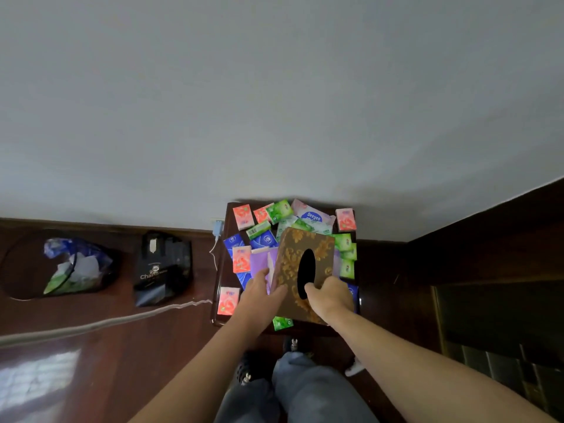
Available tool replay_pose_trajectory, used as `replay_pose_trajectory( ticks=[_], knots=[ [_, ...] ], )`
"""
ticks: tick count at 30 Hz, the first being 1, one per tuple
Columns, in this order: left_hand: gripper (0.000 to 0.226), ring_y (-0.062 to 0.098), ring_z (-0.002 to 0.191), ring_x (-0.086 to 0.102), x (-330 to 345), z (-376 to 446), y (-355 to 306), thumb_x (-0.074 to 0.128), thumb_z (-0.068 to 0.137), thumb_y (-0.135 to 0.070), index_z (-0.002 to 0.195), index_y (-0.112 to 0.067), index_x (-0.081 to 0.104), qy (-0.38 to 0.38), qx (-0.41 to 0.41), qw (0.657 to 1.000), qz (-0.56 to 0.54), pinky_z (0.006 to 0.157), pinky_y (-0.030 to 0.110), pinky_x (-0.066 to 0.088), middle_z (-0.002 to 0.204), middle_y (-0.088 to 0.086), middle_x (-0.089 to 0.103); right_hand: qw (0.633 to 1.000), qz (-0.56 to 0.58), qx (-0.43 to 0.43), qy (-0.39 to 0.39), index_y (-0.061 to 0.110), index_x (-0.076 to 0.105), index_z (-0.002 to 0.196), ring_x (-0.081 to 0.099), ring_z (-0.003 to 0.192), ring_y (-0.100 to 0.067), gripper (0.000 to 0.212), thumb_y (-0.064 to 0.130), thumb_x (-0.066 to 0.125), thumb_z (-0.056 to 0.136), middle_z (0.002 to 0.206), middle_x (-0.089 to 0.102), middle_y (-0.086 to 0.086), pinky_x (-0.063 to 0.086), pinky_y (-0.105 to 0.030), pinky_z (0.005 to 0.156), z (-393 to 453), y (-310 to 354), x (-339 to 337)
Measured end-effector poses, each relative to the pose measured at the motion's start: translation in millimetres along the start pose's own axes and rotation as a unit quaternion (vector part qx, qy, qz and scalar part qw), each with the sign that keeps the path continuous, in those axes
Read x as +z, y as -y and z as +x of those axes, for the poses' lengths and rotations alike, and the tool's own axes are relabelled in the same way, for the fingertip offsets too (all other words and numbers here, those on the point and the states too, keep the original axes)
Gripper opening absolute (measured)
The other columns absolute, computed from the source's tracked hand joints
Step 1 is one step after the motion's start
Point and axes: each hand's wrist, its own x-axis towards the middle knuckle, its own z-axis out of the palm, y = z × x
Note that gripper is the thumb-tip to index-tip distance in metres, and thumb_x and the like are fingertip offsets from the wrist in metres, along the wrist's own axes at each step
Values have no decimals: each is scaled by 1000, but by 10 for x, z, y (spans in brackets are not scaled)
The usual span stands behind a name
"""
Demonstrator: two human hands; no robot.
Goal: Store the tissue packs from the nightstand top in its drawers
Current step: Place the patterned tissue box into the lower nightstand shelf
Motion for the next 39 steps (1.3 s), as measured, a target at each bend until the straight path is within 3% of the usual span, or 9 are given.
replay_pose_trajectory(
  ticks=[4,7,12,16,21,28,31,34,39],
  knots=[
    [90,28,139,48,-35,-52,-140,68,92,-55,162,-17,27,22,15,998,-52,112,49,46,156,7,44,999,29,-23,-37,12,61,100,60,72,-19,38,50,63,92,87,61,1,41,-28,52,-249,-11,-238],
    [81,14,114,63,-78,-157,-281,75,91,-48,154,-21,33,65,30,987,-145,92,34,58,133,-5,59,996,52,-41,-68,17,59,99,57,68,-10,40,55,64,91,83,59,7,43,-27,51,-504,-9,-422],
    [80,12,105,67,-241,-485,-378,84,79,-50,138,-32,32,75,79,970,-218,66,18,59,124,-7,58,985,95,-101,-100,27,63,100,69,85,-16,41,65,61,86,92,69,8,63,-40,75,-1019,15,-621],
    [104,20,110,70,-383,-671,-319,87,69,-56,151,-22,34,42,91,960,-262,80,30,63,131,1,60,961,192,-175,-100,37,57,122,70,94,-6,50,75,58,89,108,70,16,62,-33,81,-1395,-29,-579],
    [112,19,104,75,-511,-873,-167,91,59,-65,151,-25,38,51,100,941,-319,81,33,63,129,1,65,860,471,-182,74,52,37,142,72,105,0,62,65,66,88,128,67,16,59,-17,74,-1682,64,-439],
    [107,17,103,76,-284,-422,493,91,59,-57,149,-27,40,27,149,921,-358,76,29,63,130,2,67,834,492,-249,36,62,47,120,69,96,12,45,65,68,80,105,72,34,54,-7,68,-1107,-11,370],
    [95,18,102,76,-44,-52,940,90,63,-53,143,-30,46,13,177,912,-369,73,27,62,128,3,69,822,494,-284,11,57,50,128,68,102,12,48,65,67,84,112,70,35,55,-7,72,-688,-158,873],
    [91,21,108,74,172,233,1338,90,67,-53,143,-32,46,9,216,905,-366,85,39,63,128,2,71,808,497,-316,-9,50,47,141,67,106,11,68,73,68,80,115,68,36,57,-11,75,-348,-332,1286],
    [95,25,114,72,482,333,1781,89,69,-51,148,-28,43,-22,277,889,-365,97,51,58,133,7,68,791,490,-364,-45,51,48,136,63,99,20,62,72,66,81,110,67,38,51,-3,69,-233,-612,1665]
  ],
)
